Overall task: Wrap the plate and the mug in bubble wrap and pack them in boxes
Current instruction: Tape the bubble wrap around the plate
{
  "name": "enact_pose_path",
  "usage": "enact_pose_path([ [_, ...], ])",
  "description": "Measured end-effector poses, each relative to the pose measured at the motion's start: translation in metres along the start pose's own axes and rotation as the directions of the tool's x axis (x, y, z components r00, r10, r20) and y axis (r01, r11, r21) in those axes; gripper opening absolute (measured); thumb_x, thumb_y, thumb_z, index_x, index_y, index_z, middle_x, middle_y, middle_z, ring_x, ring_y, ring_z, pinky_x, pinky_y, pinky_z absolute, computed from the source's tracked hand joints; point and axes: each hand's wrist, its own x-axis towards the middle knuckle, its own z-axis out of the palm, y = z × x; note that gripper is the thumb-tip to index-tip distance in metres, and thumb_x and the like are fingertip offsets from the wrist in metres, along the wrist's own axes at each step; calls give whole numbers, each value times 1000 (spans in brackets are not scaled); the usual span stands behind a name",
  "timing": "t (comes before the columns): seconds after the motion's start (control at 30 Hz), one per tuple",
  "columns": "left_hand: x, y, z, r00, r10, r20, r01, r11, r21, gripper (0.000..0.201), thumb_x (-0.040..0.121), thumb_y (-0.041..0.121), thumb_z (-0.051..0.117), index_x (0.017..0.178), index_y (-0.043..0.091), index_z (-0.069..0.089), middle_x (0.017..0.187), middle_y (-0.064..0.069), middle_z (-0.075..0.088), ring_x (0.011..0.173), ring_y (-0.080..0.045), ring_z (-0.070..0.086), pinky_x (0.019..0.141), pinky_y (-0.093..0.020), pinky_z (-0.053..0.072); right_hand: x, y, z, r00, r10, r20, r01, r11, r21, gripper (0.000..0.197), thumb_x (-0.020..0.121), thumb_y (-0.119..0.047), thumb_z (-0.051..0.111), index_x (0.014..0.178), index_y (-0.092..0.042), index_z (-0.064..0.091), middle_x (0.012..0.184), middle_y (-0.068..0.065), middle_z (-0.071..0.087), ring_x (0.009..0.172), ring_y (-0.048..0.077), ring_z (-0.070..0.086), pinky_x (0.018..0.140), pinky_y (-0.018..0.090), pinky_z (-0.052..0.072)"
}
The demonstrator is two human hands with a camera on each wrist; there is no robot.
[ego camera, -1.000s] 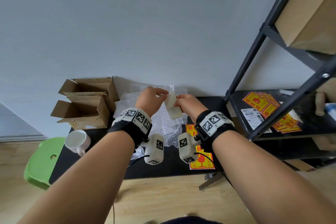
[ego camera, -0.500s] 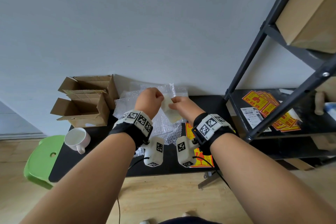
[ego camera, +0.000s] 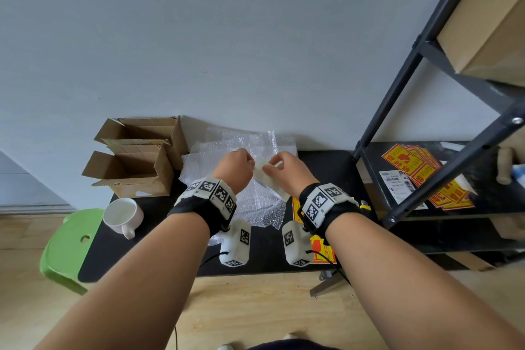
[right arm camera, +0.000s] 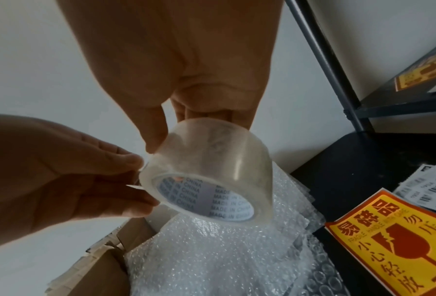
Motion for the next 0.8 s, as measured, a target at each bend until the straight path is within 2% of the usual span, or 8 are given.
enact_pose_path([
  [0.1,0,-3,1,1000,-10,25,10,1000,-10,19,98,13,42,103,4,58,105,-11,66,92,-23,62,81,-35,51,1,1,2,1000,12,-27,-13,999,-33,31,90,-40,61,111,-20,51,95,-1,58,87,18,58,74,31,44],
  [0.23,2,0,-2,999,31,14,-31,999,25,15,98,12,45,101,5,57,99,-5,59,84,-17,54,71,-25,39,1,7,4,996,6,-91,-17,993,-116,26,90,-40,60,106,-21,52,98,-1,60,85,17,58,71,29,42],
  [0.33,2,-1,-3,999,47,-4,-47,998,32,16,99,11,44,103,4,58,97,-4,56,83,-16,52,70,-24,37,6,8,4,998,14,-65,-19,997,-79,24,88,-39,62,106,-22,59,103,-3,61,90,15,58,75,27,42],
  [0.4,2,-6,-4,999,45,-21,-45,999,11,17,98,12,45,103,4,59,96,-3,57,82,-16,53,69,-24,38,7,8,4,999,5,-54,-7,999,-34,18,86,-36,62,100,-25,66,108,-7,63,95,12,59,78,26,43],
  [0.53,2,-21,-5,1000,21,12,-20,999,-38,16,97,19,53,101,7,62,94,-2,62,83,-17,56,71,-26,41,4,9,11,999,4,-51,2,992,126,9,87,-29,63,88,-29,72,94,-18,65,94,3,59,84,20,43],
  [0.67,0,-40,-11,999,-17,-43,13,996,-93,15,96,22,55,102,13,64,97,-2,66,87,-18,60,73,-28,44,5,5,25,999,25,-48,-20,994,105,10,86,-31,63,84,-25,71,99,-9,68,95,9,60,80,25,42],
  [0.8,-11,-76,-24,979,-153,-136,138,984,-113,18,98,20,49,108,16,63,99,-4,67,85,-20,61,74,-31,49,6,5,37,1000,-5,-15,6,998,56,16,90,-30,62,89,-17,72,103,-4,68,93,11,58,81,26,42],
])
